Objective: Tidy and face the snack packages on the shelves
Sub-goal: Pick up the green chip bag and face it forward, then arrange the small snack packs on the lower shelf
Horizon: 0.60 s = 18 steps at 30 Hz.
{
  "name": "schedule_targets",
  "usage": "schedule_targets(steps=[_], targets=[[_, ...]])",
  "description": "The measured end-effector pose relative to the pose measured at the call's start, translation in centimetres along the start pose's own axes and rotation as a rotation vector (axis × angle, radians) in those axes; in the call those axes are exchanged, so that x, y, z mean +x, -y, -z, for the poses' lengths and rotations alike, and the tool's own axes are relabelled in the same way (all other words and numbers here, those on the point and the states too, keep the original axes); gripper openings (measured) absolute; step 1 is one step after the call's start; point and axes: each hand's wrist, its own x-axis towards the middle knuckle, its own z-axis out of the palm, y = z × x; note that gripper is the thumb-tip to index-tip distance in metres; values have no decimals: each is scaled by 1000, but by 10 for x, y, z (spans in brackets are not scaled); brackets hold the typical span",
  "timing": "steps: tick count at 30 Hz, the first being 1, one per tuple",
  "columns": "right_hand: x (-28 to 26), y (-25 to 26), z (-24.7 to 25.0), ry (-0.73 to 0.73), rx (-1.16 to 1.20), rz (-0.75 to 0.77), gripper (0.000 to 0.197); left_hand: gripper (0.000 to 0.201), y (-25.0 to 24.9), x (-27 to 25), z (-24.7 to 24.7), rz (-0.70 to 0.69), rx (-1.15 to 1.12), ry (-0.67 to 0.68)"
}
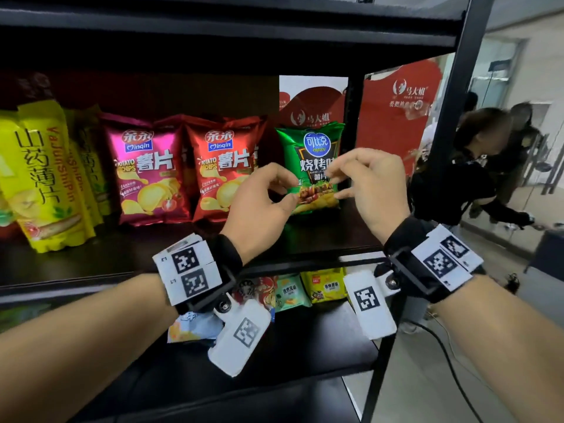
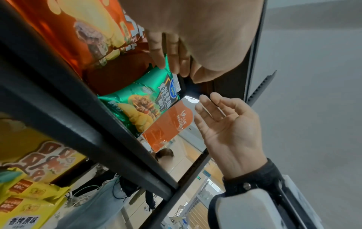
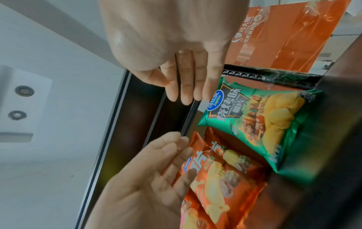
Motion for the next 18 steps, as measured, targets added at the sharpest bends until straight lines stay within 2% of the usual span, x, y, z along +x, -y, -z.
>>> schedule_targets(steps=[6,11,14,18], targets=[[-54,-13,10,257,85,-13,23,12,1,-53,-1,-148,-108,99],[-102,-72,17,407,31,-146,25,12,34,-101,-23,-177,-57,237],[-122,-129,23,380,-10,-287,38,13,68,-119,-47,-36,-57,299],[-140,-205,29,261,-104,-430,48,20,107,-129,-86,328,-104,313]])
